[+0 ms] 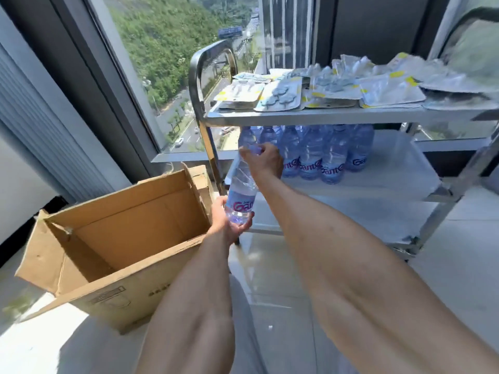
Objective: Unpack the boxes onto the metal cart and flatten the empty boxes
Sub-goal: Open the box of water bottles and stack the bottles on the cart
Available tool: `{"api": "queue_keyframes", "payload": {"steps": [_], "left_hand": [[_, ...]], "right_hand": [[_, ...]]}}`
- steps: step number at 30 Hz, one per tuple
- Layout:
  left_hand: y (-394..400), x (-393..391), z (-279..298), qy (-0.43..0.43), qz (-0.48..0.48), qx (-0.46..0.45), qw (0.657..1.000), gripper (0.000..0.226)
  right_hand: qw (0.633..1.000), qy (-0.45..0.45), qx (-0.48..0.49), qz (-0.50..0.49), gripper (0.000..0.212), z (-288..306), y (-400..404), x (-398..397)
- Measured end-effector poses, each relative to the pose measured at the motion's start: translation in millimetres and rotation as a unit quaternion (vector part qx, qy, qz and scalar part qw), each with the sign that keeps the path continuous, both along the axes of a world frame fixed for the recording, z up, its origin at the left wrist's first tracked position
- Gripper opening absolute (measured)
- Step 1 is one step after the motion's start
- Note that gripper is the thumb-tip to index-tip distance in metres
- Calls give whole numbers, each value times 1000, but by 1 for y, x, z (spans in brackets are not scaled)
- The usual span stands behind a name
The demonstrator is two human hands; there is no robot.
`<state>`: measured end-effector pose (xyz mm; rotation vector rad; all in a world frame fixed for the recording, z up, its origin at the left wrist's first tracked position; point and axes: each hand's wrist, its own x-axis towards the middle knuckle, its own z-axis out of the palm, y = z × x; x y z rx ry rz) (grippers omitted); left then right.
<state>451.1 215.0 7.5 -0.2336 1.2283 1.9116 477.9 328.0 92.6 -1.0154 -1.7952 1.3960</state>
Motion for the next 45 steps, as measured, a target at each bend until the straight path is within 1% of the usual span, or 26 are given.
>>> {"api": "queue_keyframes", "payload": {"steps": [3,5,7,10,12,13,15,17,19,21,23,25,27,29,31,34,36,38,41,45], "left_hand": [[44,39,-10,3,-65,39,997,36],[73,64,-20,-6,-84,63,994,31],[103,91,-26,-18,-88,74,993,30],[145,122,-26,-40,-111,86,989,46],[175,130,-25,-13,-138,21,990,43],[190,130,-23,31,-165,-34,985,42],[215,127,-20,125,-212,-131,960,38],[235,122,-17,193,-195,-175,945,29],[252,112,-16,287,-164,-204,922,25],[265,98,-16,392,-152,-260,869,25],[268,82,-18,453,-146,-325,817,26],[267,68,-20,483,-146,-369,781,24],[271,60,-23,513,-166,-374,754,20],[278,57,-23,527,-177,-378,741,20],[287,57,-23,532,-179,-385,732,20],[296,56,-26,532,-173,-422,713,32],[298,56,-31,535,-164,-447,698,37],[299,56,-36,543,-152,-457,688,38],[301,57,-40,558,-148,-464,672,37],[303,56,-40,577,-157,-474,646,38]], "right_hand": [[999,-41,-32,5,34,0,45,39],[996,-66,-46,-31,35,-6,71,65],[993,-81,-38,-77,31,-11,92,86],[988,-80,18,-133,32,-20,116,110],[978,-75,64,-184,32,-20,140,127],[974,-69,86,-200,31,-21,153,135],[968,-71,139,-198,32,-25,177,147],[963,-78,188,-174,34,-30,199,155],[964,-58,206,-155,35,-35,217,157],[965,-42,206,-154,36,-39,234,154],[968,-30,191,-157,34,-40,244,149],[972,-10,180,-152,30,-42,250,139],[974,1,184,-134,29,-46,253,126],[975,-1,186,-121,29,-49,259,116],[976,-2,178,-129,29,-51,267,109],[972,-16,185,-142,33,-53,274,107],[969,-61,197,-137,39,-61,274,109],[970,-111,183,-117,55,-77,269,113],[977,-103,139,-122,76,-97,262,114],[979,-103,125,-123,85,-104,268,110]]}}
